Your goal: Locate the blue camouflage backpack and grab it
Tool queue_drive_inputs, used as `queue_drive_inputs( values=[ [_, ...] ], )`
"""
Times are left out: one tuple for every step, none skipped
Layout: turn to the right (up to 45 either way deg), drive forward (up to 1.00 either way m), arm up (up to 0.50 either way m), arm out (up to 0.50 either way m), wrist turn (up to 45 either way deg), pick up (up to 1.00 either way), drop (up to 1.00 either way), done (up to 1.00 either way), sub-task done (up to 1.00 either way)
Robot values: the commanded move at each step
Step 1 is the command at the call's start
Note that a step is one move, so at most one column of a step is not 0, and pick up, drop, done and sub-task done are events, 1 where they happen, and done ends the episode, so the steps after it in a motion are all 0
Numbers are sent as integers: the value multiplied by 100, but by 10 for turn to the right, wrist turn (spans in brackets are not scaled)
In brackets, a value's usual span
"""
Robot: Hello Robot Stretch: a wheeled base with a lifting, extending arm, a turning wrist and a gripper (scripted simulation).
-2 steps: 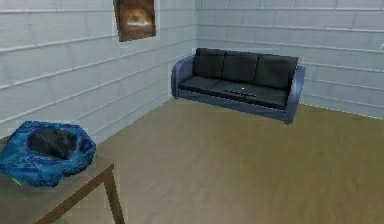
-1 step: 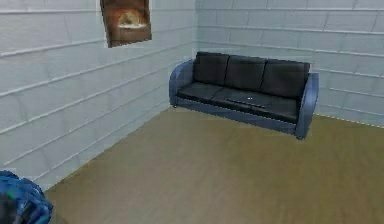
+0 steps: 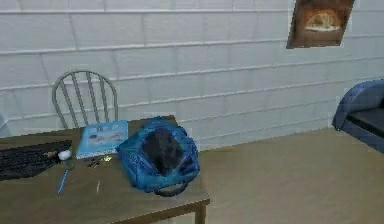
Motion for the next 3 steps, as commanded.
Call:
queue_drive_inputs(
  values=[
    [-450, 0, 0, 0, 0, 0, 0, 0, 0],
    [-450, 0, 0, 0, 0, 0, 0, 0, 0],
    [-90, 0, 0, 0, 0, 0, 0, 0, 0]
  ],
)
